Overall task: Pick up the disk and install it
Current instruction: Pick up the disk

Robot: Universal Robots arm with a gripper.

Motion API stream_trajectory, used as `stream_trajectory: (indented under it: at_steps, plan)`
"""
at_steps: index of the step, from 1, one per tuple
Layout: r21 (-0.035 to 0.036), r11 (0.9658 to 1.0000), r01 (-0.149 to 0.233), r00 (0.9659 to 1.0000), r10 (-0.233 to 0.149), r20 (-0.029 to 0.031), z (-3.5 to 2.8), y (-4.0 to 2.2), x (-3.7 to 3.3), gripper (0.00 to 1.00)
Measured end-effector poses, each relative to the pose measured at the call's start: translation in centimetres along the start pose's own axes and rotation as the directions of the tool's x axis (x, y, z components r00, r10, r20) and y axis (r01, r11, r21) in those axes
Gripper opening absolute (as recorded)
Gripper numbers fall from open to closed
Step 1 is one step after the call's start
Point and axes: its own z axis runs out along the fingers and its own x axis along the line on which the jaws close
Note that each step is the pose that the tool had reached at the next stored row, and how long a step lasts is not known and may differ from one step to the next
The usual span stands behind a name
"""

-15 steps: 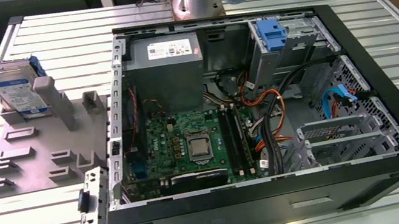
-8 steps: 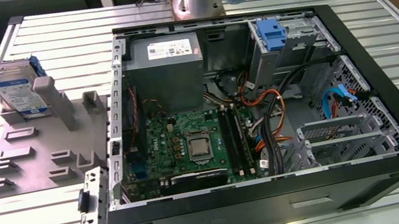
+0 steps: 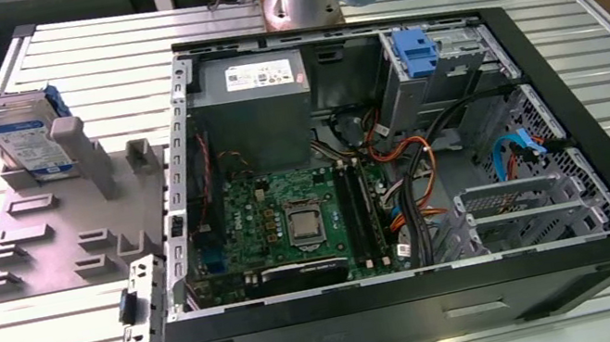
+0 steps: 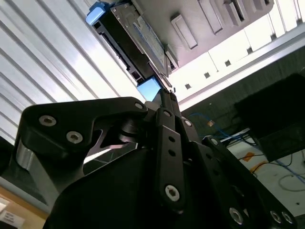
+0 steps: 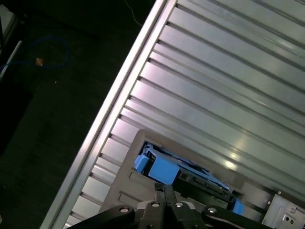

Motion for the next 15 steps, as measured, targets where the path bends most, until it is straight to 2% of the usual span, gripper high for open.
stream_trajectory:
  at_steps: [3, 15]
  plan:
    - [0.0005, 0.9991, 0.042, 0.9991, -0.042, -0.0025, 0.0, 0.01, 0.03, 0.11]
    - [0.0005, 0.9989, 0.047, 0.9989, -0.047, -0.0027, 0.0, 0.01, 0.03, 0.11]
